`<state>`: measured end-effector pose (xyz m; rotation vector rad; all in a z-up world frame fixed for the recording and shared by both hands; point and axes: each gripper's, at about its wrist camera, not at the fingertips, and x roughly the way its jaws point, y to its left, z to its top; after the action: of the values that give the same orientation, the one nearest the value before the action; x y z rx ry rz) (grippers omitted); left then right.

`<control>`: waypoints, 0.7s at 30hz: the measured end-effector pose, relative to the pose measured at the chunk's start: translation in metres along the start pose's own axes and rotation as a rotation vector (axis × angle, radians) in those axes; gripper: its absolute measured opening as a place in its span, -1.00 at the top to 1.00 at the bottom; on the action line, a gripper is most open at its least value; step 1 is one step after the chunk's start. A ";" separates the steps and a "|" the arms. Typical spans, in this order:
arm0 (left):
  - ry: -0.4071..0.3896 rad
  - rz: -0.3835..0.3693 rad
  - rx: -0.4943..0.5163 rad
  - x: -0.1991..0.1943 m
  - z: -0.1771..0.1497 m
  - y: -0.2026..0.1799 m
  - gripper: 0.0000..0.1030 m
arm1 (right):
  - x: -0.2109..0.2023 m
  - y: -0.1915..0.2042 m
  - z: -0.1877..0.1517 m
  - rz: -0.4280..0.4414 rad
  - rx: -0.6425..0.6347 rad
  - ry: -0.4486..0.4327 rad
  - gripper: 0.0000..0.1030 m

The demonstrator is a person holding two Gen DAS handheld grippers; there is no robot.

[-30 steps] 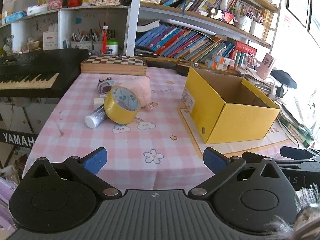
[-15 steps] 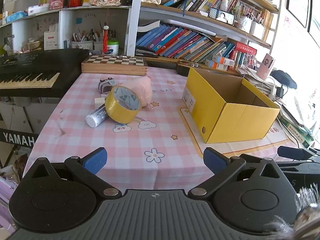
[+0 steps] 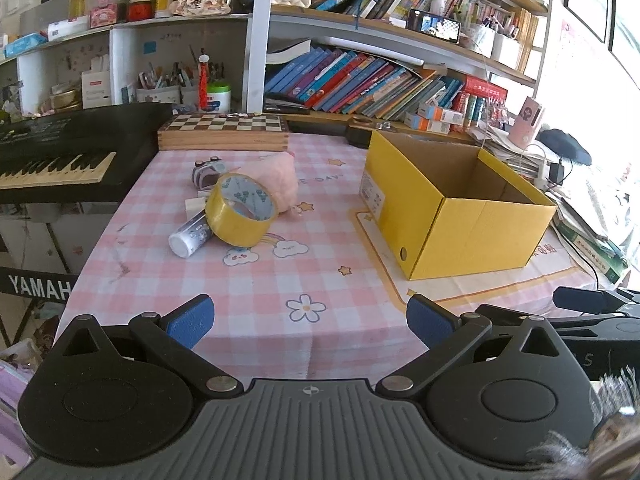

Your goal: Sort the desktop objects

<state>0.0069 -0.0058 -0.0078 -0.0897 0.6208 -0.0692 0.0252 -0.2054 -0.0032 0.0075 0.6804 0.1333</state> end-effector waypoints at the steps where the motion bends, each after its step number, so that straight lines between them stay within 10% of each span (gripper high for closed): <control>1: -0.001 0.002 -0.002 0.000 0.000 0.000 -1.00 | 0.000 0.000 0.000 0.000 0.001 0.000 -1.00; 21: 0.004 0.014 -0.032 -0.001 -0.002 0.003 -1.00 | -0.005 -0.003 -0.003 0.004 0.006 -0.007 -1.00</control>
<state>0.0053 -0.0028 -0.0095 -0.1159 0.6269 -0.0465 0.0200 -0.2091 -0.0030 0.0147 0.6734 0.1356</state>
